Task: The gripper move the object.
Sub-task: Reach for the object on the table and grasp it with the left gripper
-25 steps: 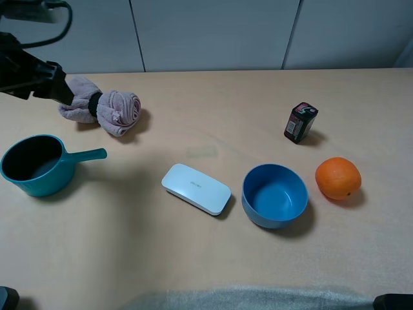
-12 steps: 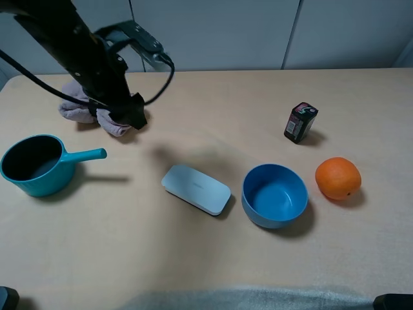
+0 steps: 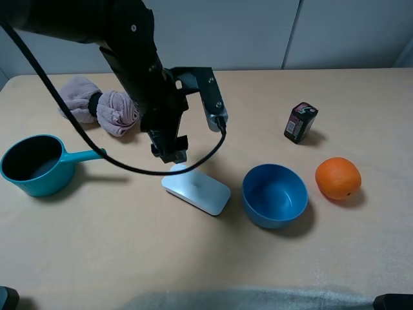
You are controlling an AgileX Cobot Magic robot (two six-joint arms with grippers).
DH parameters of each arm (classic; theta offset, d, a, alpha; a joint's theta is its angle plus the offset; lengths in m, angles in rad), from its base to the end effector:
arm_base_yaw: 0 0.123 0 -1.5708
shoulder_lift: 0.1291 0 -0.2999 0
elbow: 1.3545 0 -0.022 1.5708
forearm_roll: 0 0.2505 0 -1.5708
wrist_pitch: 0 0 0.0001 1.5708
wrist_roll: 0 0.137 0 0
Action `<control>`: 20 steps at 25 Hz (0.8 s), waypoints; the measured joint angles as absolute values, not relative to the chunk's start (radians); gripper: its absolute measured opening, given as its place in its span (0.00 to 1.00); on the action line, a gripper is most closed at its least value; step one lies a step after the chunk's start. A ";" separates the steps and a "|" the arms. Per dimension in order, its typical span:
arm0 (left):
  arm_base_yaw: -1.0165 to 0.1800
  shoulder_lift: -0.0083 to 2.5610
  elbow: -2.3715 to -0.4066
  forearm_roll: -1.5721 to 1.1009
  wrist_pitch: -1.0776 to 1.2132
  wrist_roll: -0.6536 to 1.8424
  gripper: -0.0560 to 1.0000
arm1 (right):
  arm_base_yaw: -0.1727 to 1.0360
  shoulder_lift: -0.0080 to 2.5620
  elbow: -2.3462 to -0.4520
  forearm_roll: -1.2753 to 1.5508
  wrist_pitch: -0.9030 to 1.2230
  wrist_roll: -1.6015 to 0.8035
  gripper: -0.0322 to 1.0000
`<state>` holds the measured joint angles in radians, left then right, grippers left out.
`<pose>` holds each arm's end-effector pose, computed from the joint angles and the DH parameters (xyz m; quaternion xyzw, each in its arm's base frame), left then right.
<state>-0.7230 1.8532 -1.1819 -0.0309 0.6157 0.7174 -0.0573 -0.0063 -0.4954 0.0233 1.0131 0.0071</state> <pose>0.2913 -0.2603 0.1504 0.6401 0.7458 -0.0116 0.1844 0.0234 0.0014 0.2607 0.0269 0.8396 -0.0020 0.5425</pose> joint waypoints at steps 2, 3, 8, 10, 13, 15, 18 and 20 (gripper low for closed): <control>-0.752 1.853 -1.182 0.015 0.630 0.768 0.78 | -0.057 -0.006 -0.495 0.023 1.013 0.007 0.68; -0.758 1.853 -1.182 0.035 0.631 0.786 0.78 | -0.057 -0.006 -0.495 0.023 1.013 0.007 0.68; -0.788 1.853 -1.182 0.108 0.635 0.821 0.78 | -0.057 -0.006 -0.495 0.023 1.013 0.007 0.68; -0.811 1.853 -1.182 0.111 0.635 0.824 0.78 | -0.057 -0.006 -0.495 0.023 1.013 0.007 0.68; -0.831 1.853 -1.182 0.083 0.635 0.824 0.78 | -0.057 -0.006 -0.495 0.023 1.013 0.007 0.68; -0.833 1.853 -1.182 0.044 0.644 0.824 0.78 | -0.057 -0.006 -0.495 0.023 1.013 0.007 0.68; -0.833 1.853 -1.182 0.018 0.687 0.825 0.78 | -0.057 -0.006 -0.495 0.023 1.013 0.007 0.68; -0.833 1.853 -1.182 0.017 0.718 0.826 0.78 | -0.057 -0.006 -0.495 0.023 1.013 0.007 0.68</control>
<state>-0.8335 1.8532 -1.1823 0.0171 0.7184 0.8262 -0.0573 -0.0063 -0.4954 0.0233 1.0131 0.0071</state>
